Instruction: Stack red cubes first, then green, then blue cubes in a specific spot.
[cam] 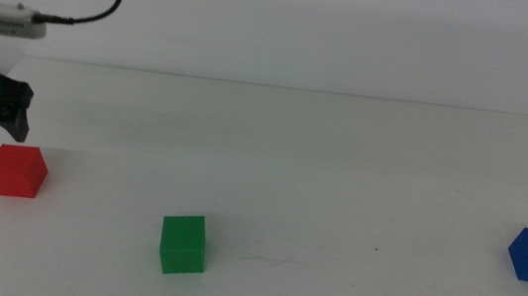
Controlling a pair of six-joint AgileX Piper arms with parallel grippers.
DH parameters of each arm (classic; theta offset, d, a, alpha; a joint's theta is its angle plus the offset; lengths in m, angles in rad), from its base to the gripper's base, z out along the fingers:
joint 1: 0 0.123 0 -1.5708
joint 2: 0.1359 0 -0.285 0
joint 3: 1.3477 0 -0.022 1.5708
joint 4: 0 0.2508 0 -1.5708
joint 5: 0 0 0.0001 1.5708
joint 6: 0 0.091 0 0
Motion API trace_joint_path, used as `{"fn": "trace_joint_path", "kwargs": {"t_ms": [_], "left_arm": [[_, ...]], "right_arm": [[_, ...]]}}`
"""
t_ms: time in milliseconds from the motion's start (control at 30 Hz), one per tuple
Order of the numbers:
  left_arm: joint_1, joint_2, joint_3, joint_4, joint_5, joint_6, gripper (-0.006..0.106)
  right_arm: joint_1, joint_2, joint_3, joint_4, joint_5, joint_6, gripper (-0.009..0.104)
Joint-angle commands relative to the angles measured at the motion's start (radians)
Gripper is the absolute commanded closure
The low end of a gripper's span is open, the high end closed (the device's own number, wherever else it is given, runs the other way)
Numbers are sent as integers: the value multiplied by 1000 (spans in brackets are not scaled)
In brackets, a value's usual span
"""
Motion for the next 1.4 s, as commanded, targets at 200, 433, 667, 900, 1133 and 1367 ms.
{"fn": "trace_joint_path", "kwargs": {"t_ms": [200, 433, 667, 900, 1133, 1367], "left_arm": [[13, 117, -98, -12, -27, 40, 7], [13, 212, -132, -38, -54, 77, 7], [13, 279, -132, -49, -84, 93, 7], [13, 305, -132, -50, -87, 93, 17], [13, 300, -132, -56, -72, 64, 55], [-5, 214, -132, -60, -6, 17, 86]], "right_arm": [[-4, -23, -17, -10, -78, -11, 22], [-4, -23, -17, -10, -78, -11, 22], [-4, -23, -17, -10, -78, -11, 22], [-4, -23, -17, -10, -78, -11, 22], [-4, -23, -17, -10, -78, -11, 22], [-4, -23, -17, -10, -78, -11, 22]]}}
